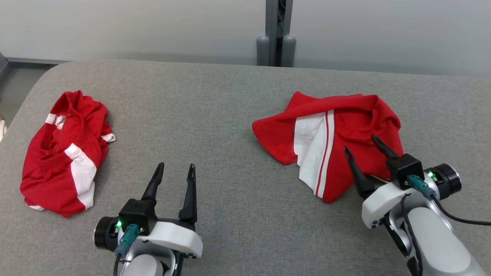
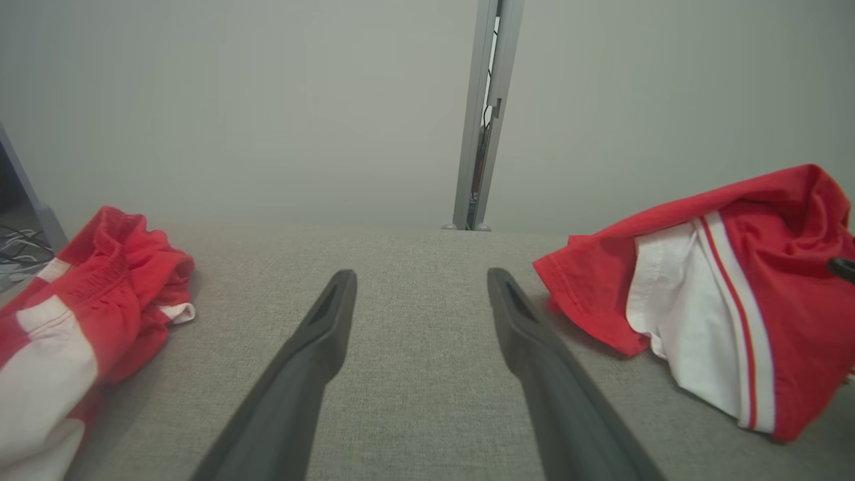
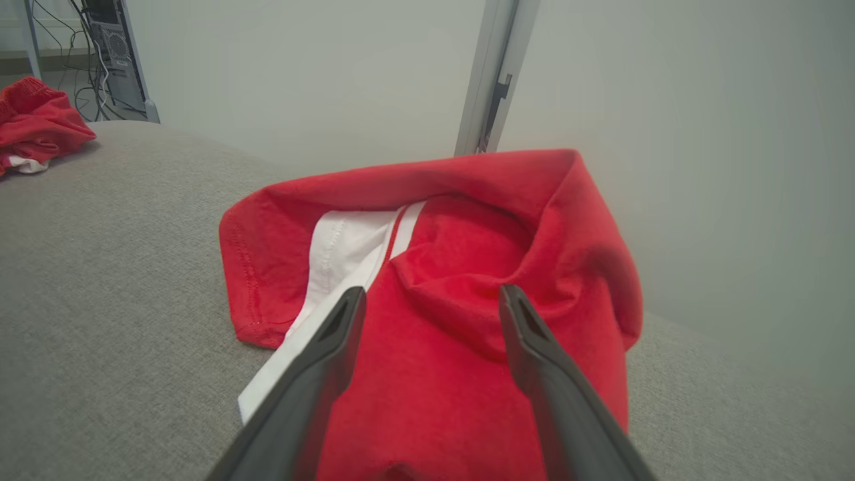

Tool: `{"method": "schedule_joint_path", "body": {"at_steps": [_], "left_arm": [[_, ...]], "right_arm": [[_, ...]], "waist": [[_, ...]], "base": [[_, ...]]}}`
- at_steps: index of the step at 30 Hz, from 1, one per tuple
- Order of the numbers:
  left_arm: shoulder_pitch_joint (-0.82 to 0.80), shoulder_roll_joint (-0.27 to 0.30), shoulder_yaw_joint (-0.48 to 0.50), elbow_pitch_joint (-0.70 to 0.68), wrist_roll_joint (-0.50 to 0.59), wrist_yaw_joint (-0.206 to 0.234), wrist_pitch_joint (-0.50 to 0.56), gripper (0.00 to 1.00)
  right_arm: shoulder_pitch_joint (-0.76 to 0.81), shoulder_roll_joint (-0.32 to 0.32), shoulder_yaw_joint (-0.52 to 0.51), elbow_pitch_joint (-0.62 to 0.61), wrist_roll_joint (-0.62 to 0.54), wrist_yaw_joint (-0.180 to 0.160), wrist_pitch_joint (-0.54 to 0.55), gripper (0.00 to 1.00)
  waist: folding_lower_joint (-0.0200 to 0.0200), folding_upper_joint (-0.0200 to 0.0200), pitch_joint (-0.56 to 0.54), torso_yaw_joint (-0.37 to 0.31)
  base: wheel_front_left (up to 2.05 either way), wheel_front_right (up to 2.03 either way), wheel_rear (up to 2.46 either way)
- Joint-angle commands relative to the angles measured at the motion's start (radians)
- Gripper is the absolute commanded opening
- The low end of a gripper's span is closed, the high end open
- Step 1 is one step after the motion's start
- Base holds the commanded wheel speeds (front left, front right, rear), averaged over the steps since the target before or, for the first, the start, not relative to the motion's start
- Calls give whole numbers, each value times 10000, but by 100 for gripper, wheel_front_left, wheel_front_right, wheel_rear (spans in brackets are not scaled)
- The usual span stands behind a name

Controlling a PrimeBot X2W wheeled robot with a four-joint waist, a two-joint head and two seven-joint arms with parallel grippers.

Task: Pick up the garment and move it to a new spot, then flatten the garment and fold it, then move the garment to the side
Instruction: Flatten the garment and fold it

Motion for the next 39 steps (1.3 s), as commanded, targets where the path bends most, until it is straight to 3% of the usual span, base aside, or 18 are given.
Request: {"method": "schedule_joint_path", "body": {"at_steps": [1, 14, 15, 16, 24, 34, 39], "left_arm": [[-326, 26, -112, -2, -66, 67, -26, 100], [-743, 29, -678, 37, -395, 409, -26, 100], [-737, 32, -706, 36, -398, 412, -26, 100], [-725, 31, -726, 38, -400, 417, -26, 100], [-679, 33, -787, 103, -483, 484, -26, 100], [-447, 33, -745, 236, -533, 417, -26, 100], [-222, 32, -811, 308, -504, 397, -25, 100]], "right_arm": [[-299, -70, -88, 280, -134, 2, -29, 100], [-1495, -158, -158, 2211, -587, 2, -29, 100], [-1562, -151, -178, 2364, -647, 2, -30, 75], [-1634, -165, -171, 2448, -723, 2, -30, 0], [-1692, 101, 118, 2026, -295, 2, -30, 0], [-2524, 224, 2466, 298, 1570, 2, -30, 0], [-3514, 236, 3601, -924, 3317, 2, -29, 0]], "waist": [[0, 0, 333, 346], [0, 0, 845, 988], [0, 0, 860, 1023], [0, 0, 874, 1051], [0, 0, 719, 1158], [0, 0, 62, 1076], [0, 0, -251, 1025]], "base": [[0, 0, 0], [0, 0, 0], [0, 0, 0], [0, 0, 0], [0, 0, 0], [0, 0, 0], [0, 0, 0]]}}
